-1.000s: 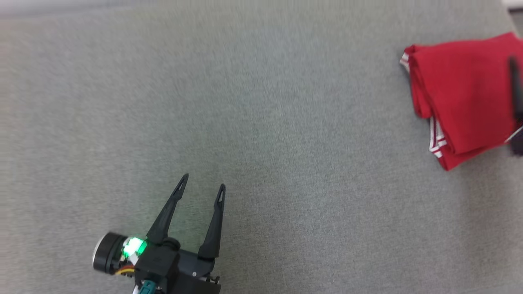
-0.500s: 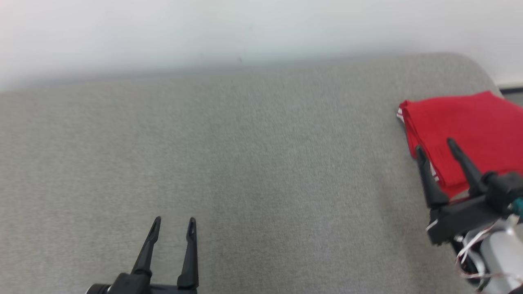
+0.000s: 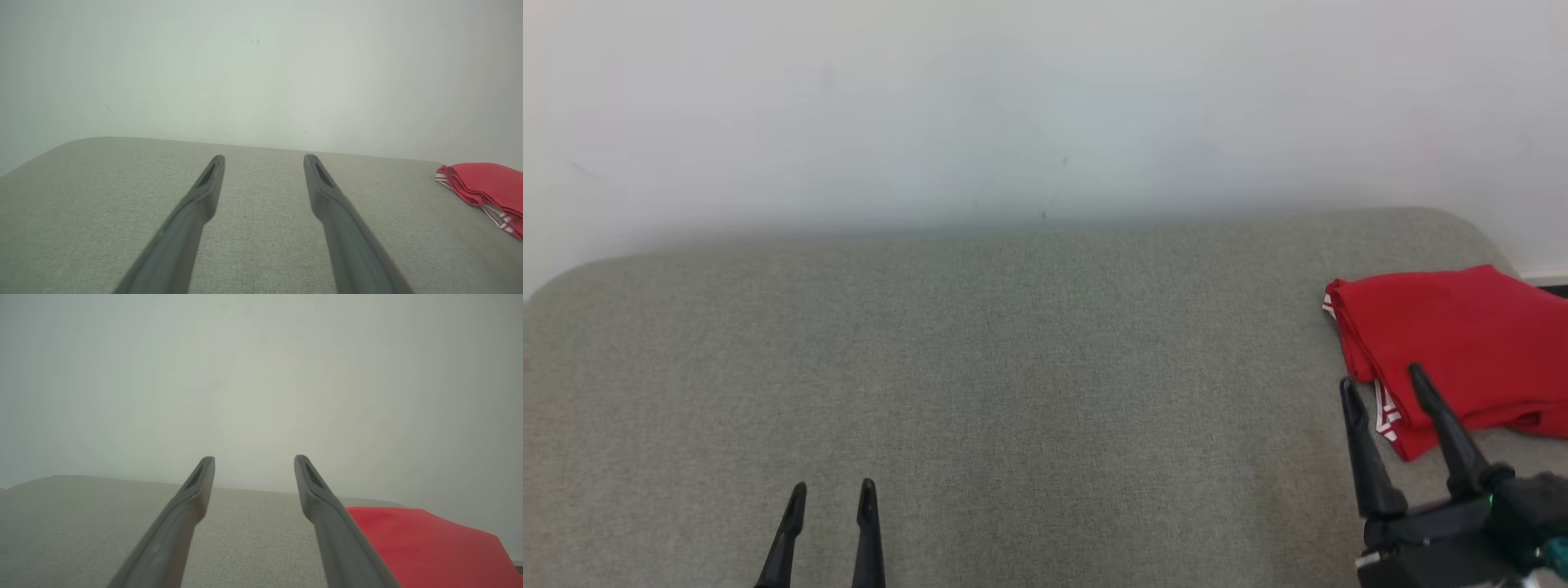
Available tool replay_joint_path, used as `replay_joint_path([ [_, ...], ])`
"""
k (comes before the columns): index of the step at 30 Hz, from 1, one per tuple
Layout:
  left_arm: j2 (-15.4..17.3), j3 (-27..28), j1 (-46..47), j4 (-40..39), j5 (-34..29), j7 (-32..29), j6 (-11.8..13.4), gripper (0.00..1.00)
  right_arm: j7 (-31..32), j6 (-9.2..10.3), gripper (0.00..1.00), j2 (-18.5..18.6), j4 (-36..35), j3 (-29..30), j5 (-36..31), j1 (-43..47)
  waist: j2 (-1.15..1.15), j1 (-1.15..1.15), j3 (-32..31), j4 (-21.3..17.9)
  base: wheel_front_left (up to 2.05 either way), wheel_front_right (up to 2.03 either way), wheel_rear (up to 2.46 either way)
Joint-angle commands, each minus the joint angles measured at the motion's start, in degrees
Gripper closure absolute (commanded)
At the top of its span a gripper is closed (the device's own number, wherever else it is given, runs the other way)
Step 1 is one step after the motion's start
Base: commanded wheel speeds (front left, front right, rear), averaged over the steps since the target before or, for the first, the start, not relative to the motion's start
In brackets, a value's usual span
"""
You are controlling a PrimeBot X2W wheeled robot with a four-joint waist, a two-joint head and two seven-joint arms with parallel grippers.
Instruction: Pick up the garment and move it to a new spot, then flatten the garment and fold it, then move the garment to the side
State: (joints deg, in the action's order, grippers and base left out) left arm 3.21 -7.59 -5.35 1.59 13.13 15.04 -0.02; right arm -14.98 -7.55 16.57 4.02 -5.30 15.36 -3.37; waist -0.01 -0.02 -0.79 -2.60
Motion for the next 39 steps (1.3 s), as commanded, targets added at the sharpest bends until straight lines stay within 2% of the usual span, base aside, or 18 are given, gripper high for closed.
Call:
replay_joint_path([
  [1, -0.15, 0.20, -1.26, -0.36, -0.49, 0.16, -0.98, 0.00, -0.23, 0.17, 0.00, -1.19, -2.00, 0.43, -1.33, 2.90, 0.01, 0.02, -1.74, 0.77, 0.00, 0.00, 0.00],
  [7, -0.27, 1.30, -3.41, -2.89, -2.60, 0.17, -1.87, 0.00, -0.23, 0.17, 0.00, -3.72, -5.72, 1.19, -3.80, 8.44, 0.01, 0.02, -3.23, 0.65, 0.00, 0.00, 0.00],
  [14, -0.34, 1.85, -5.64, -2.99, -4.57, 0.17, -1.67, 0.00, -0.24, 0.17, 0.00, -5.88, -5.99, 1.48, -4.00, 11.63, 0.01, 0.02, -4.46, 0.55, 0.00, 0.00, 0.00],
  [39, -0.37, 0.80, -7.51, 0.25, -4.62, 0.17, -1.61, 0.00, -0.24, 0.17, 0.00, -6.75, -4.63, 0.82, -2.72, 14.37, 0.01, 0.02, -6.37, 1.78, 0.00, 0.00, 0.00],
])
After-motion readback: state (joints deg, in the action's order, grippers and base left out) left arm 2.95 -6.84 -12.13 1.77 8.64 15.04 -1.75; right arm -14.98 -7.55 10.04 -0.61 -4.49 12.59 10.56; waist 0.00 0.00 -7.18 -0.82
